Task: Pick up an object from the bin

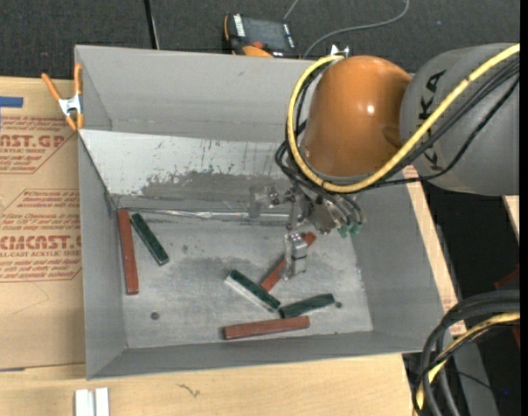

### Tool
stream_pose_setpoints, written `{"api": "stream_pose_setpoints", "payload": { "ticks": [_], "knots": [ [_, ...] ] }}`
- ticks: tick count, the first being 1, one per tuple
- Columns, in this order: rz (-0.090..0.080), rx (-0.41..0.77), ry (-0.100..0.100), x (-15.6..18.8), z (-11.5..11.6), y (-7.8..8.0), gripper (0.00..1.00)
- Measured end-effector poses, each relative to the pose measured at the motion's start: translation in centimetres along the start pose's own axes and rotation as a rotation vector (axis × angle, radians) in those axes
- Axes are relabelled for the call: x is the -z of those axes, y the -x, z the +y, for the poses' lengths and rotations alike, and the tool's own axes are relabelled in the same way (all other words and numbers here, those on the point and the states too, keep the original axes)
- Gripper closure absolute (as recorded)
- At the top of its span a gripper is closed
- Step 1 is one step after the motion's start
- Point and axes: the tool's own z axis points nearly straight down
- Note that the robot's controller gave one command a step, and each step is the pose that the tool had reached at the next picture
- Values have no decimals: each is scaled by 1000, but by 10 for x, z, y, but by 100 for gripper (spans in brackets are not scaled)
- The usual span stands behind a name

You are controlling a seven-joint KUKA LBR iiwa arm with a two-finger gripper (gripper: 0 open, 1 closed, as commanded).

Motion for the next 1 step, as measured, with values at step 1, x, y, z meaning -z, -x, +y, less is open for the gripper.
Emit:
{"api": "stream_pose_setpoints", "payload": {
  "ticks": [1],
  "knots": [
    [-2, 313, -2, -141, -27, 6, 0]
  ]
}}
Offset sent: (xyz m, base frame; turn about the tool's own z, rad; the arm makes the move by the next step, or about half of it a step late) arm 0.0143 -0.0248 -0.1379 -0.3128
